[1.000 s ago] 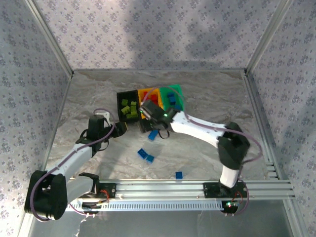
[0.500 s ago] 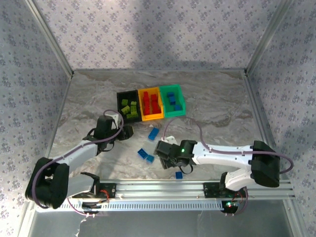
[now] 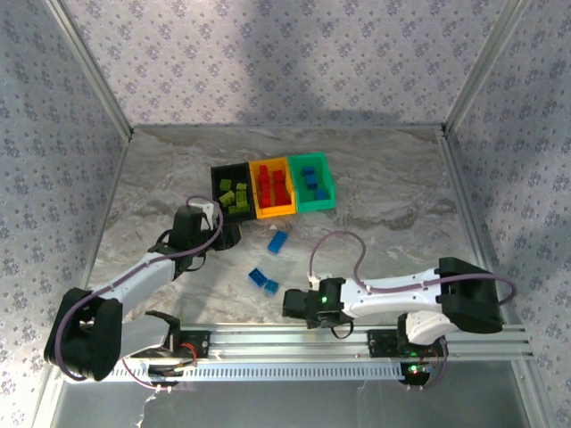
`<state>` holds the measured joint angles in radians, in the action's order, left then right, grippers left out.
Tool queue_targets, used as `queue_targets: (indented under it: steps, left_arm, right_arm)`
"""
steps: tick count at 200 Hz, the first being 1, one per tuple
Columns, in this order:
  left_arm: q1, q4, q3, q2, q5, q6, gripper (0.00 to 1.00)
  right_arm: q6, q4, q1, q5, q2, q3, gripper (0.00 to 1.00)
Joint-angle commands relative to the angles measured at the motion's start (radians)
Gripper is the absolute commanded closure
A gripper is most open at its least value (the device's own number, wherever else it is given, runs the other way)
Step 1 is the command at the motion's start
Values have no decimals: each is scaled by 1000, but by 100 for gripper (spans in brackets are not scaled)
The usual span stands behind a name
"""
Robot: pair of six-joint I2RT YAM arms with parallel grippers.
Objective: Sort the legos into containers by color
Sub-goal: Pick up the lego from the bottom-center of the table.
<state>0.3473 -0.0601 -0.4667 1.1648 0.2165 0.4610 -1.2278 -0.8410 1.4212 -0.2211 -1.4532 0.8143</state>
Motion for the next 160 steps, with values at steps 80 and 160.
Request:
queue_targets:
  steps: [80, 160]
  left_arm:
    - [2, 3, -27, -18, -8, -18, 32]
    - [5, -3, -29, -9, 3, -14, 32]
  right_arm:
    - [-34, 89, -6, 5, -101, 8, 66]
    - [2, 105, -71, -29, -54, 2, 69]
